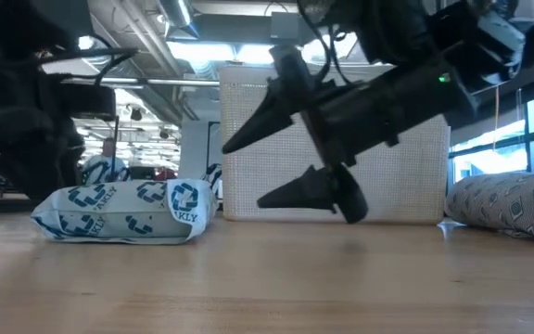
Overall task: Pick & place medical supplies in basket/bin
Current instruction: Put the white mailer bag into the white bin
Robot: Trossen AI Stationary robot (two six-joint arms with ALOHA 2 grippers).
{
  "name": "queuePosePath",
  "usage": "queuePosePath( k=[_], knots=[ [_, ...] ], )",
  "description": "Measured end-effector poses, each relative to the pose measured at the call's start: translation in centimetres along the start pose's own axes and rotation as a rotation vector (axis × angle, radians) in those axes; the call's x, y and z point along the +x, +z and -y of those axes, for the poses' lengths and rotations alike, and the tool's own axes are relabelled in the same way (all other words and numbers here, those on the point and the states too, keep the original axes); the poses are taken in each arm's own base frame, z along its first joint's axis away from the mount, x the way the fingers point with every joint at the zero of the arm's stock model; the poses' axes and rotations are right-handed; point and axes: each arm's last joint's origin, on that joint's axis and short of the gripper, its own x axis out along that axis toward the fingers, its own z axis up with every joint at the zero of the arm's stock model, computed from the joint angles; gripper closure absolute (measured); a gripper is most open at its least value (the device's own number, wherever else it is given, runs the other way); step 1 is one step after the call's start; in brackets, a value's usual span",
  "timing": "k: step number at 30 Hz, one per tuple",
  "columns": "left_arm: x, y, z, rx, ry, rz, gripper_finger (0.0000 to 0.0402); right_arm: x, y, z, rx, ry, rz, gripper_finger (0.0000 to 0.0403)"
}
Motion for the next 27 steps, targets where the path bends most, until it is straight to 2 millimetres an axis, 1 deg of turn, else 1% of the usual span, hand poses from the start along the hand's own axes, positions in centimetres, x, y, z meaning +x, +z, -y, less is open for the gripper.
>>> queuePosePath(
  k=[5,10,17,21,24,27],
  knots=[
    [0.7,0.4,-0.8,0.03,0.012,0.019,0.0114,1.2,0.8,0.0,0.064,0.017,-0.013,0.0054],
    [1.0,1.4,-1.2,0.088,0.008,0.054,0.0114,2.1,1.1,0.6,0.091,-0.006,-0.005,0.0054],
    [1.2,2.7,-1.1,0.132,-0.063,0.128,0.0114,4.1,1.3,0.4,0.135,0.016,-0.018,0.0054],
    [1.2,2.7,-1.1,0.141,-0.112,0.108,0.0114,5.3,1.2,0.2,0.134,0.017,-0.037,0.0054],
    [1.4,2.6,-1.0,0.141,-0.109,0.103,0.0114,5.8,1.3,0.0,0.124,-0.023,-0.083,0.0054],
    [1.8,2.6,-0.9,0.144,-0.103,0.095,0.0114,6.1,1.4,-0.1,0.145,-0.086,-0.19,0.0054]
  ],
)
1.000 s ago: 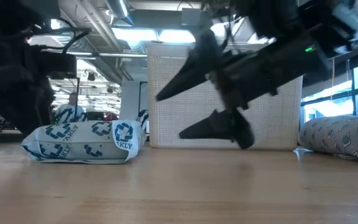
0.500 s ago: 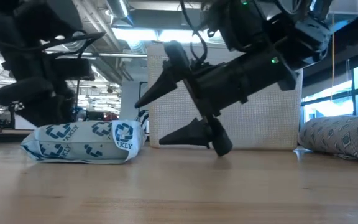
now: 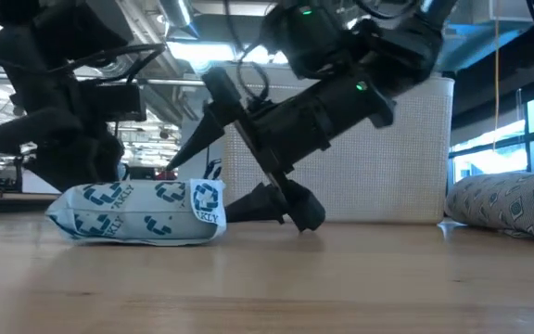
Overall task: Pick & place medical supplies in basket/bin
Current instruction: Put the white mailer bag into the white bin
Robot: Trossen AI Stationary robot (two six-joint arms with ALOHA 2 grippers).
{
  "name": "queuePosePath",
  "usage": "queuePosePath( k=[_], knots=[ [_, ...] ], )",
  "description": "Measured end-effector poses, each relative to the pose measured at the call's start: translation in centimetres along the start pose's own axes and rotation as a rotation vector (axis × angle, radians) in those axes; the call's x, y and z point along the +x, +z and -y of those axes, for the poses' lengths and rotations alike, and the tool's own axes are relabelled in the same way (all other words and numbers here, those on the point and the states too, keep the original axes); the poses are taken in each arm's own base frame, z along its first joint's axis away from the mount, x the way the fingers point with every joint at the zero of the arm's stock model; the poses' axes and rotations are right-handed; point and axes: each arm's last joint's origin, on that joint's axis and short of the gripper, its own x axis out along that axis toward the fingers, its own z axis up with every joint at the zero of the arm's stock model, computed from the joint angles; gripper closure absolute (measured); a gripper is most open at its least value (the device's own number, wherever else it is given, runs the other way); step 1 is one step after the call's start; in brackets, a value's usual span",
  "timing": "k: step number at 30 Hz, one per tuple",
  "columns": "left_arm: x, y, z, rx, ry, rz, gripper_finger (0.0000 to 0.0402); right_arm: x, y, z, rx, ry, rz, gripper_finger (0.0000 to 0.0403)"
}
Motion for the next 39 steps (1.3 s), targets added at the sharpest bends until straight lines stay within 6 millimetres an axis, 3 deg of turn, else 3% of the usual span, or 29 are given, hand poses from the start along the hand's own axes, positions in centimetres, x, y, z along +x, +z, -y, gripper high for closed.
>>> queuePosePath(
  k=[4,9,19,24,30,39],
  knots=[
    [1.1,-0.1,0.3,-0.027,0.014,-0.022,0.0114,0.1,0.2,-0.2,0.016,-0.053,-0.083,0.0054],
    [2.2,-0.2,0.7,-0.026,0.018,-0.023,0.0114,0.2,0.4,-0.5,-0.027,0.021,-0.069,0.0054],
    [1.9,0.0,0.6,-0.026,0.011,0.002,0.0114,0.1,0.6,-0.9,-0.046,0.049,-0.057,0.0054],
    [1.9,0.0,0.7,-0.046,-0.004,-0.007,0.0114,-0.7,0.2,-0.5,0.034,-0.079,-0.215,0.0054],
    [1.9,0.0,0.7,-0.042,-0.006,-0.008,0.0114,-1.1,-0.4,-0.6,0.058,-0.062,-0.362,0.0055],
    [1.9,-0.1,0.8,-0.034,-0.028,-0.024,0.0114,-1.4,-0.5,-0.6,0.013,-0.075,-0.371,0.0054]
  ],
)
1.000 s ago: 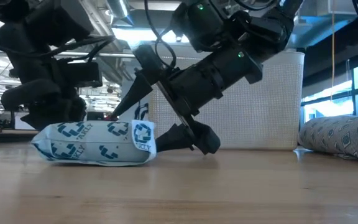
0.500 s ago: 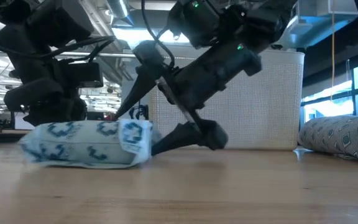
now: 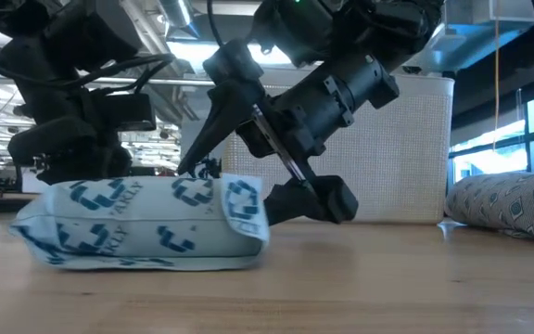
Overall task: Pick & place medical supplies in basket/bin
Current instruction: Put the white mailer bag into the white bin
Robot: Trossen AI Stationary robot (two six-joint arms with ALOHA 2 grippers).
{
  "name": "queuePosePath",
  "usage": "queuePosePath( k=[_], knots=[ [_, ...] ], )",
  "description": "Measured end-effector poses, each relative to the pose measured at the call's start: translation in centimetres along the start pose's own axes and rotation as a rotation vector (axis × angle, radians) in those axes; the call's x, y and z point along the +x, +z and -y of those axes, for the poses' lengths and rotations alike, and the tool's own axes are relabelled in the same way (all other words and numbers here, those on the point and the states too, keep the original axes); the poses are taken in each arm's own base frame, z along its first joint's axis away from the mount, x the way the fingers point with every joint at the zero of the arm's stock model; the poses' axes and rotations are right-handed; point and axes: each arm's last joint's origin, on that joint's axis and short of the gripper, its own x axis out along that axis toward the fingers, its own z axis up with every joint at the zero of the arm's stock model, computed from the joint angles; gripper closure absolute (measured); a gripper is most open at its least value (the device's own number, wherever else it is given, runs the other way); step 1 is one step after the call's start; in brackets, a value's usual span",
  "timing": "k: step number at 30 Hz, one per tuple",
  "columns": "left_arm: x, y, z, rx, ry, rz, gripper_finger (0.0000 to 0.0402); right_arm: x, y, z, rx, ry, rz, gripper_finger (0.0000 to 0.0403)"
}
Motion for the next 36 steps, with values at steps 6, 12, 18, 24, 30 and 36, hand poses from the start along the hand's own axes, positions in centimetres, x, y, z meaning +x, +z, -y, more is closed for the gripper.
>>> queuePosePath(
  k=[6,12,18,24,30,36],
  knots=[
    [0.0,-0.1,0.0,-0.009,0.003,-0.011,0.0114,-1.3,0.7,-0.5,-0.1,-0.013,0.08,0.0054],
    [0.0,-0.2,-0.1,-0.018,0.005,-0.015,0.0114,-3.0,0.8,-0.5,-0.107,-0.136,0.14,0.0054],
    [0.0,-0.2,0.0,-0.026,0.002,-0.015,0.0114,-3.6,0.8,-0.8,-0.135,-0.143,0.154,0.0054],
    [0.0,-0.2,0.0,-0.033,0.0,-0.013,0.0114,-4.4,0.9,-1.4,-0.14,-0.144,0.193,0.0054],
    [0.0,0.0,0.1,-0.043,-0.006,0.005,0.0114,-3.6,0.3,-0.2,-0.066,-0.196,0.155,0.0054],
    [0.1,0.5,0.4,-0.065,-0.051,0.062,0.0114,-2.9,0.4,-0.1,-0.075,-0.139,0.172,0.0054]
  ],
)
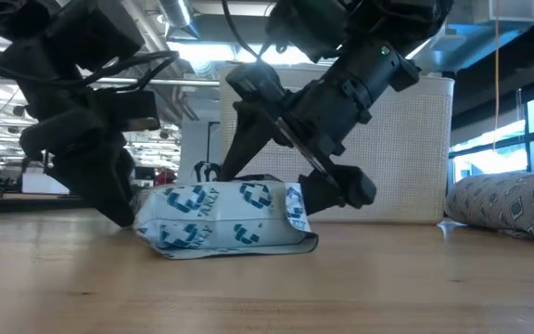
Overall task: Pick & place medical supplies in basket/bin
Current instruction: Put the white mailer bag into the white bin
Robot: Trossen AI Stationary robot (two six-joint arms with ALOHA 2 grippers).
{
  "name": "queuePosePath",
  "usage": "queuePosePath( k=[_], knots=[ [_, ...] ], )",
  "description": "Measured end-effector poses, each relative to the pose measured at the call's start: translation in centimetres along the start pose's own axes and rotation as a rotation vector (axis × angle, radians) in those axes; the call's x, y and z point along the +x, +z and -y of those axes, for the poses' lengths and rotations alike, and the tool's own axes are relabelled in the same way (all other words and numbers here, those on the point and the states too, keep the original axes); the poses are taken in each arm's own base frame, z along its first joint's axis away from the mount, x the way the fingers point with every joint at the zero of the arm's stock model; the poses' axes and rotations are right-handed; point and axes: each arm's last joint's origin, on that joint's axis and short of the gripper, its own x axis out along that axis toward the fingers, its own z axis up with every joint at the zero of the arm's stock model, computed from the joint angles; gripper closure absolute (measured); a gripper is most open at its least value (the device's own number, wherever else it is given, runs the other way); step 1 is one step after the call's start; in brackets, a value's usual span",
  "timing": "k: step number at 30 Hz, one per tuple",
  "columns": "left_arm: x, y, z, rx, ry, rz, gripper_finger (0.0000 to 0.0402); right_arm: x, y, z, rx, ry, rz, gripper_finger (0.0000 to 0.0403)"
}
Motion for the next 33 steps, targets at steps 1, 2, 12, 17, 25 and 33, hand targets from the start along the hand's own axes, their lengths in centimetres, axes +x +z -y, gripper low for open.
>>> queuePosePath(
  k=[1,2,12,17,25,33],
  knots=[
    [0.0,0.1,0.1,-0.003,-0.009,0.009,0.0114,0.0,0.0,0.0,-0.007,0.0,0.004,0.0054],
    [0.0,0.2,0.1,-0.005,-0.017,0.015,0.0114,0.0,0.0,0.0,-0.023,-0.003,0.01,0.0054],
    [0.2,0.7,0.5,-0.001,-0.06,0.068,0.0114,0.2,0.2,-0.6,-0.083,0.081,0.037,0.0054],
    [0.9,0.7,0.7,0.008,-0.056,0.08,0.0114,0.3,0.3,-0.6,-0.081,0.091,0.039,0.0063],
    [1.3,0.6,0.8,0.038,-0.047,0.092,0.0114,0.3,0.4,-0.9,-0.102,0.121,0.055,0.0131],
    [1.3,0.6,0.8,0.091,-0.044,0.09,0.0114,0.2,0.4,-0.9,-0.151,0.129,0.038,0.0195]
  ],
)
